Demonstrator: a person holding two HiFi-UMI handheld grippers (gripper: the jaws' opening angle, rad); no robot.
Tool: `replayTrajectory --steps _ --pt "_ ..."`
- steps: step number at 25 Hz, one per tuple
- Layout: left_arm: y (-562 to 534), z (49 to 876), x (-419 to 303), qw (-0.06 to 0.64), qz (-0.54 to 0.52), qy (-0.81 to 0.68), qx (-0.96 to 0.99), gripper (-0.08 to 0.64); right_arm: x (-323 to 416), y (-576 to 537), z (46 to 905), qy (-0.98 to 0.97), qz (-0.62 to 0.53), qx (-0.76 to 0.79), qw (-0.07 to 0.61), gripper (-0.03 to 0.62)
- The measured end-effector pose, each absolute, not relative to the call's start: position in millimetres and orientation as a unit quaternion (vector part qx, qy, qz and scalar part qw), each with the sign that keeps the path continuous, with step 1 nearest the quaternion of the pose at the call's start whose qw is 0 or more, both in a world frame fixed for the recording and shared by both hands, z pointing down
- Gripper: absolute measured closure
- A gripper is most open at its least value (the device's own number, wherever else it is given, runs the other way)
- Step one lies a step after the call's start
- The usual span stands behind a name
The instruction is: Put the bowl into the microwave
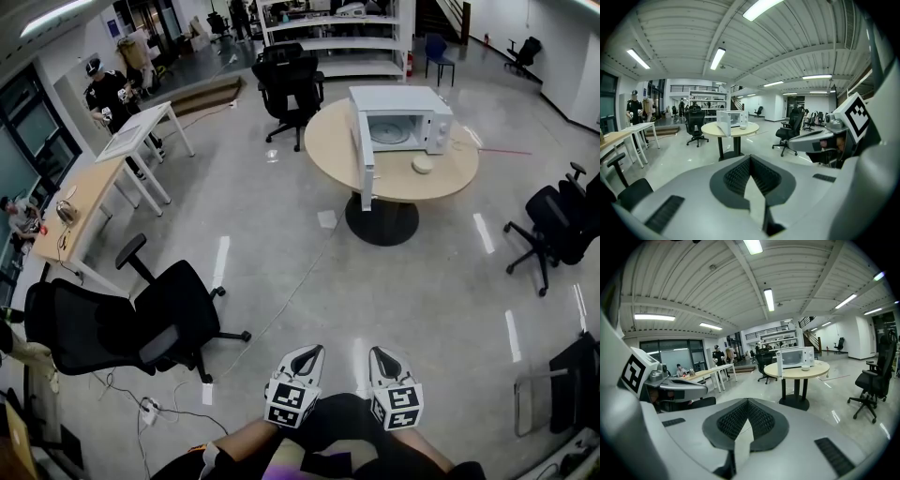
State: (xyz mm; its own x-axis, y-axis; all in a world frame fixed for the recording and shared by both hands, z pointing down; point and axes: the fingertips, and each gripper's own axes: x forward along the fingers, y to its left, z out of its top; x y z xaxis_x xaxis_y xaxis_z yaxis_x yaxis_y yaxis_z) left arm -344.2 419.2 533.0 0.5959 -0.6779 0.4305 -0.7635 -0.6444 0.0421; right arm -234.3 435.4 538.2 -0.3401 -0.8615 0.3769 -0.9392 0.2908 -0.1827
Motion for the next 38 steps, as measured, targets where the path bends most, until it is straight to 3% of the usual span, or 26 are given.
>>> replayTrajectory --steps 23,38 --pt "456 542 -269 0.106 0.192 -0.374 0.901 0.512 -162 477 544 -0.775 0.181 0.598 0.097 0.577" --pt "424 554 -213 0.106 0.196 -0.304 0.926 0.512 -121 460 553 -0.733 0.188 0.645 0.110 0.577"
